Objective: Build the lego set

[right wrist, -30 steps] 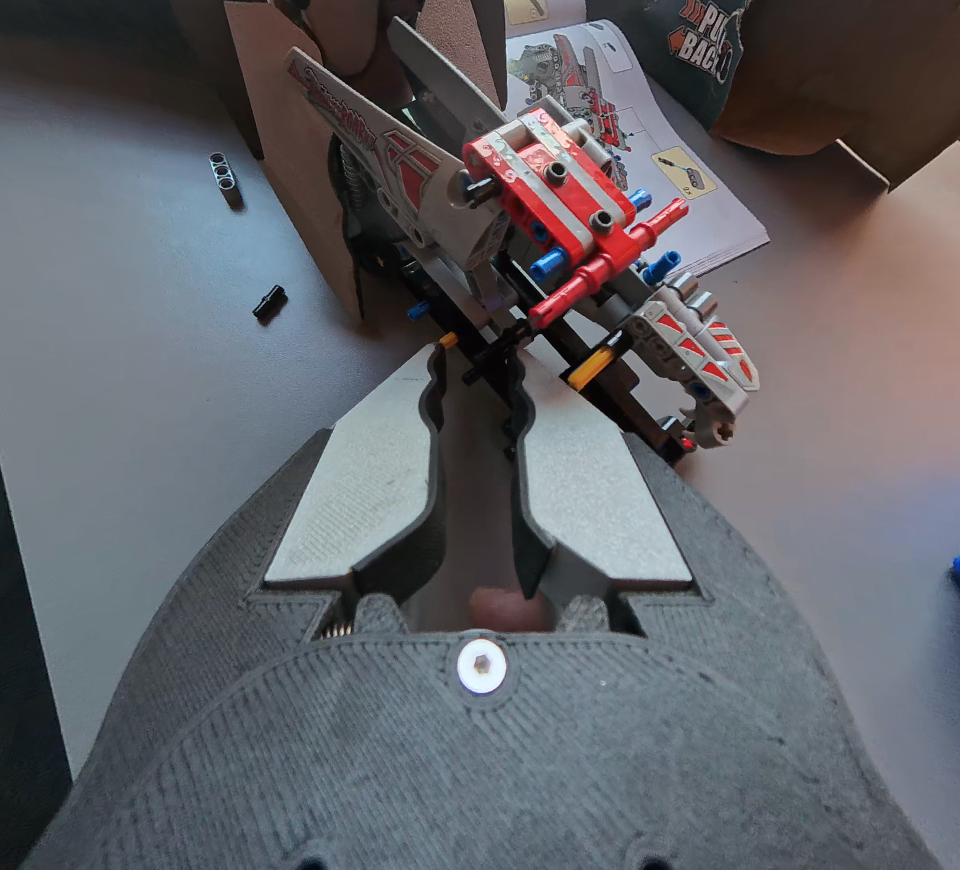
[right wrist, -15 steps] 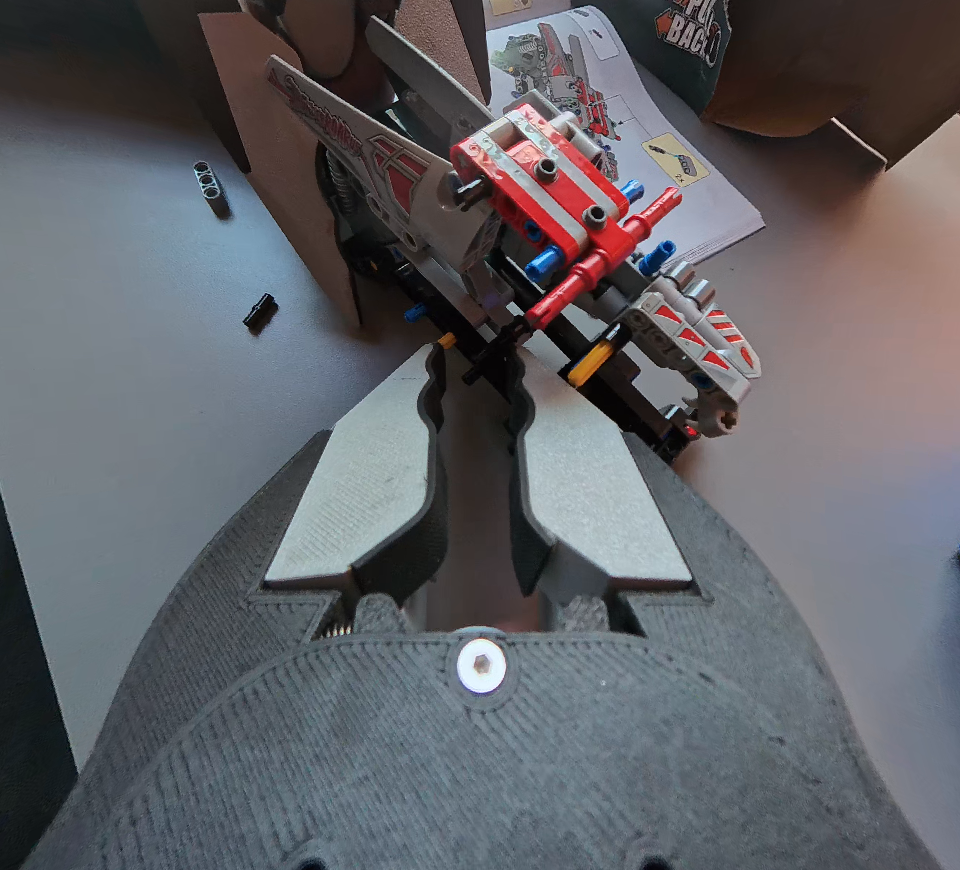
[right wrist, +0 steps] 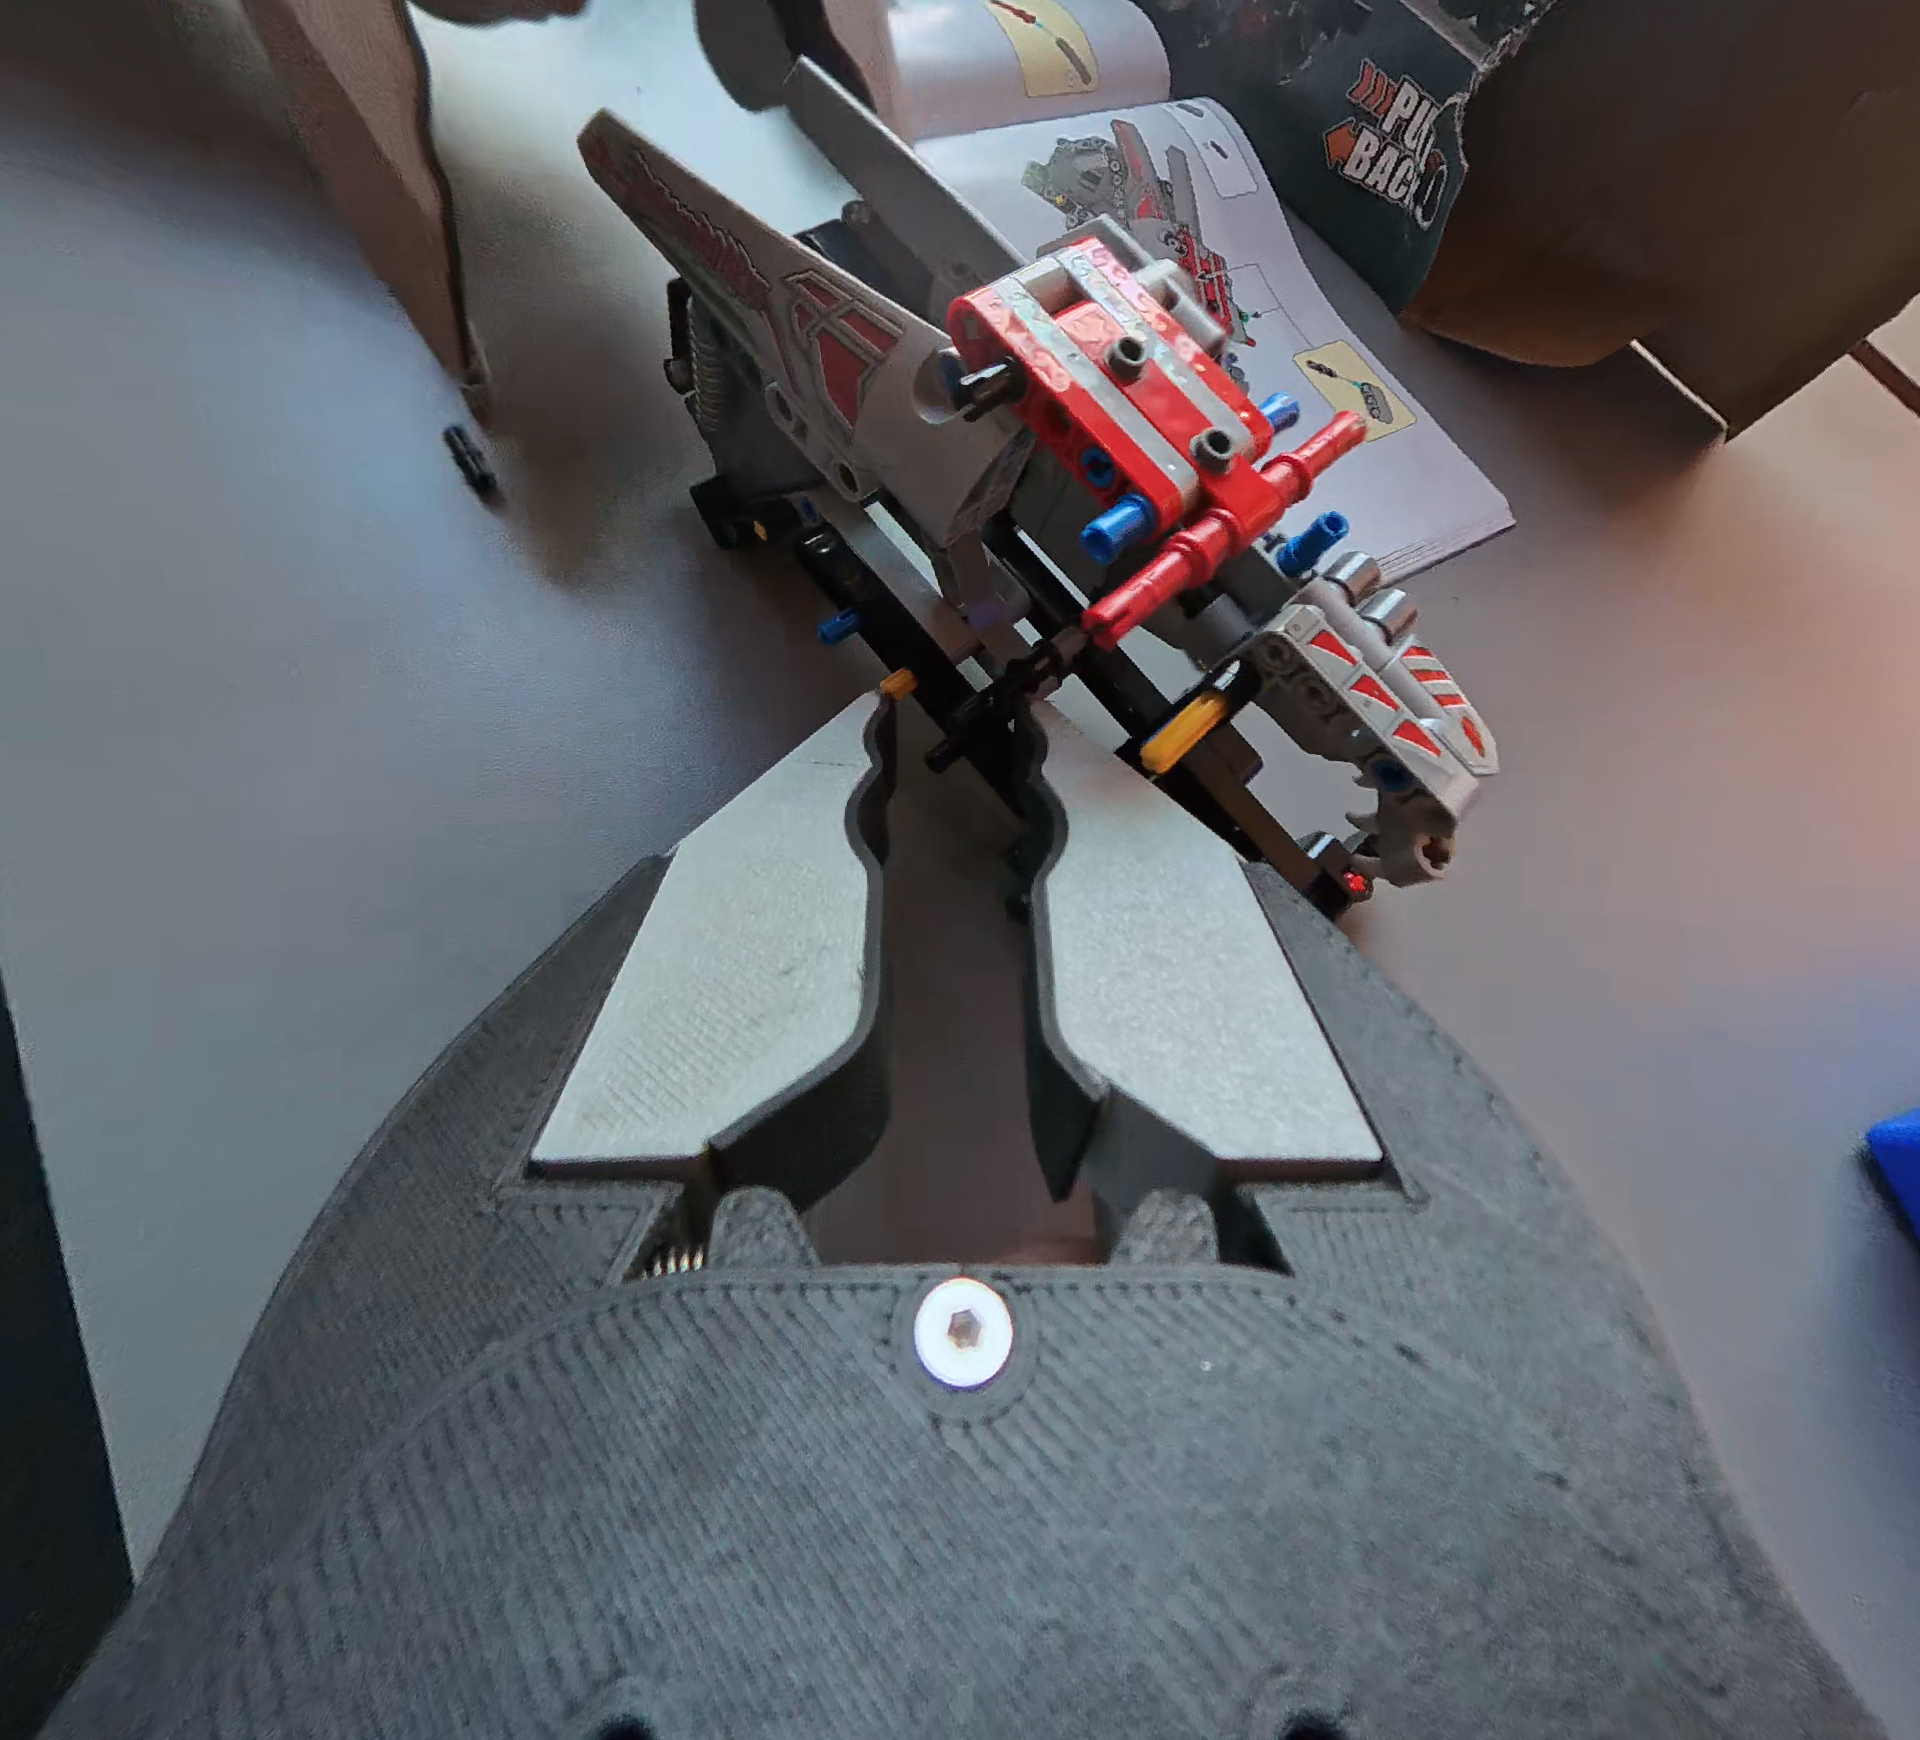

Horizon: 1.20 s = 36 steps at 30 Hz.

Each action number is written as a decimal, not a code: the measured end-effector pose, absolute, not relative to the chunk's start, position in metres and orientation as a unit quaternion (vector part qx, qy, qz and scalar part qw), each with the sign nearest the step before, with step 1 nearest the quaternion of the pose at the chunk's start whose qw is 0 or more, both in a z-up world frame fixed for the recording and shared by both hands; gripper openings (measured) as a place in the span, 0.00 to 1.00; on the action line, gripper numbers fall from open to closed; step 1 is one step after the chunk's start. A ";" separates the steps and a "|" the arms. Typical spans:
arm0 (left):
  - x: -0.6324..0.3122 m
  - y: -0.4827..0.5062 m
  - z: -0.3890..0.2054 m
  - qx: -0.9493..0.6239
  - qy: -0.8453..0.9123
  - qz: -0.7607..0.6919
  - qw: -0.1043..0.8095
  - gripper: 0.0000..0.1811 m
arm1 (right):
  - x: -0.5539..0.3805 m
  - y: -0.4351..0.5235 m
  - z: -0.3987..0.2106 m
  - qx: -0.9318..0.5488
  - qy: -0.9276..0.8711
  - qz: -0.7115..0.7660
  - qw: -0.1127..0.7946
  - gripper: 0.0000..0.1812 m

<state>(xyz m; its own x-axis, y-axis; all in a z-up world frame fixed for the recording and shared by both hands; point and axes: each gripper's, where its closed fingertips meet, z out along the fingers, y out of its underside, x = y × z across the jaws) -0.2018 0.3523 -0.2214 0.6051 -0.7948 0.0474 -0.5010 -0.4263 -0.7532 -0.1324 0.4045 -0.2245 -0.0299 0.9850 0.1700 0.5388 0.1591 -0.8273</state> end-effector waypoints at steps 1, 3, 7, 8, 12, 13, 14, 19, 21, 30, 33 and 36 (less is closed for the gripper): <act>-0.208 0.351 -0.215 -0.823 0.378 -0.211 0.369 0.54 | -0.132 0.405 -0.224 -0.583 -0.652 0.297 0.383 0.10; -0.221 0.352 -0.210 -0.832 0.347 -0.207 0.379 0.50 | -0.132 0.405 -0.221 -0.588 -0.644 0.313 0.377 0.11; -0.229 0.350 -0.214 -0.844 0.335 -0.200 0.367 0.46 | -0.131 0.406 -0.218 -0.593 -0.633 0.336 0.368 0.12; -0.230 0.351 -0.217 -0.848 0.332 -0.198 0.362 0.46 | -0.131 0.406 -0.218 -0.594 -0.633 0.337 0.365 0.12; -0.232 0.350 -0.228 -0.856 0.332 -0.199 0.344 0.43 | -0.131 0.406 -0.220 -0.595 -0.635 0.335 0.361 0.14; -0.232 0.351 -0.230 -0.857 0.331 -0.199 0.341 0.43 | -0.131 0.406 -0.220 -0.595 -0.636 0.334 0.360 0.14; -0.231 0.351 -0.231 -0.857 0.331 -0.201 0.339 0.43 | -0.131 0.406 -0.220 -0.595 -0.636 0.334 0.361 0.15; -0.228 0.352 -0.230 -0.854 0.333 -0.202 0.345 0.43 | -0.131 0.406 -0.220 -0.594 -0.636 0.335 0.360 0.15; -0.224 0.354 -0.229 -0.850 0.332 -0.208 0.351 0.42 | -0.131 0.405 -0.221 -0.594 -0.638 0.334 0.358 0.16; -0.188 0.362 -0.226 -0.831 0.348 -0.212 0.378 0.44 | -0.131 0.404 -0.221 -0.594 -0.639 0.339 0.352 0.17; -0.178 0.370 -0.229 -0.827 0.357 -0.193 0.388 0.45 | -0.132 0.403 -0.219 -0.591 -0.638 0.346 0.352 0.16; -0.170 0.379 -0.224 -0.818 0.359 -0.187 0.408 0.42 | -0.132 0.404 -0.222 -0.598 -0.637 0.345 0.342 0.16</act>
<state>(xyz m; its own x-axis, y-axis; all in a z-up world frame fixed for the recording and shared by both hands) -0.1704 0.3789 -0.2236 0.6717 -0.7407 0.0128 -0.4352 -0.4086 -0.8023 -0.1320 0.4041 -0.2217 -0.0498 0.9985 0.0228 0.5264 0.0456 -0.8490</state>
